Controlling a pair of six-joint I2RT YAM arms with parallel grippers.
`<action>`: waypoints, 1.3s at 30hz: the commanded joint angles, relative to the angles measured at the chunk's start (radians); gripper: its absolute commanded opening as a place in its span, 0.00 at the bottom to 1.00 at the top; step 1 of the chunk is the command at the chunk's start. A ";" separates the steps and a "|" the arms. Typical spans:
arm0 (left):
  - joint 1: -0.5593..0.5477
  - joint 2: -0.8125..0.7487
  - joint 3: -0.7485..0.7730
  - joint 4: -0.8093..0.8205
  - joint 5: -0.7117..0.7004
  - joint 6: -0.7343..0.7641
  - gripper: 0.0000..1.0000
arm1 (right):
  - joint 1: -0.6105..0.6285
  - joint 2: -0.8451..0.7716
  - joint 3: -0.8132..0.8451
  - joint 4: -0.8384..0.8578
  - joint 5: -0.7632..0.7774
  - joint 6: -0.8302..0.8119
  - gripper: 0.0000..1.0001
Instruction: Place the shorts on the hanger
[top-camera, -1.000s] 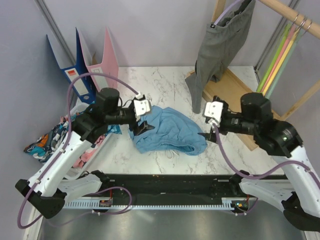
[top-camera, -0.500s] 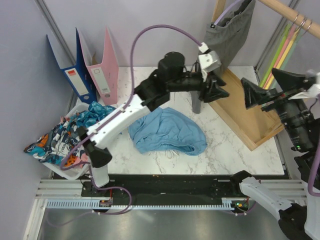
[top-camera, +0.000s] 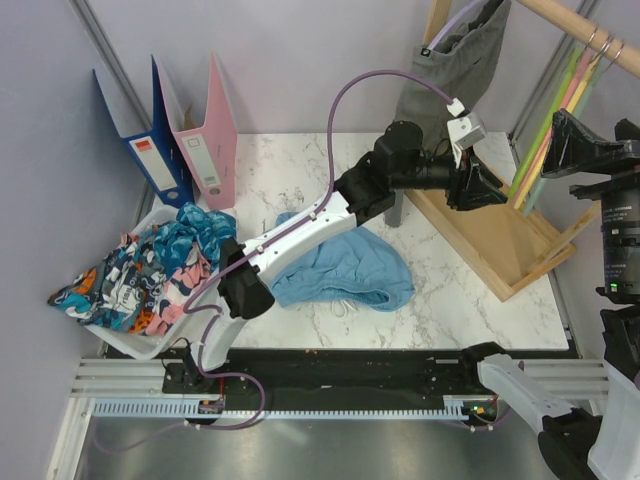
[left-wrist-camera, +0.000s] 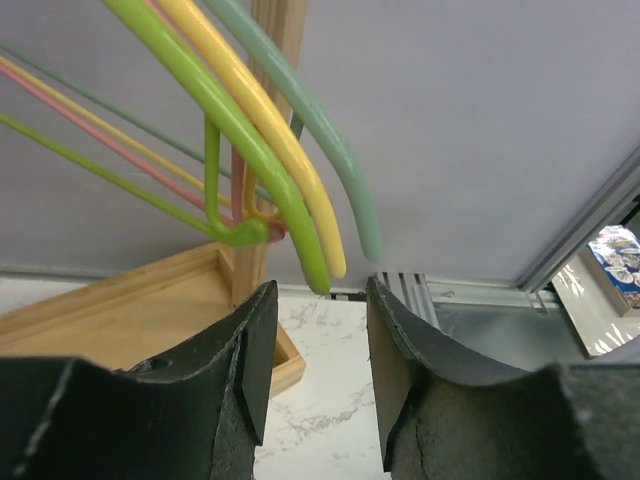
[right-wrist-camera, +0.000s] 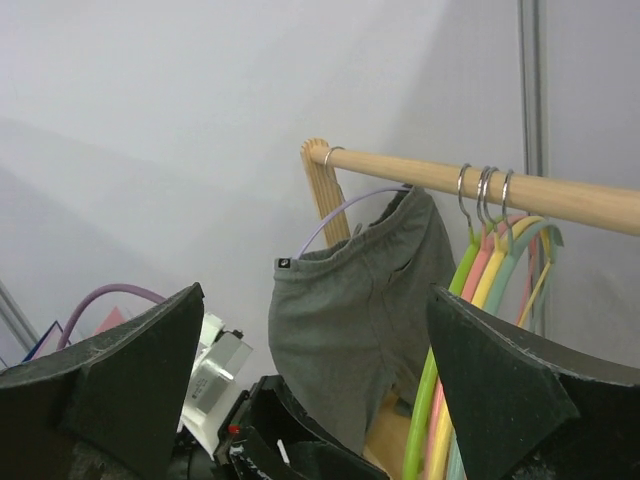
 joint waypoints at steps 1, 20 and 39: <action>-0.006 -0.013 0.012 0.177 0.064 -0.054 0.47 | -0.021 0.020 0.068 0.045 0.027 0.010 0.98; -0.025 0.050 0.005 0.170 -0.025 -0.057 0.45 | -0.018 0.045 0.124 0.060 0.016 -0.033 0.98; -0.034 0.052 0.009 0.116 -0.249 0.048 0.23 | -0.020 0.032 0.115 0.065 0.013 -0.043 0.98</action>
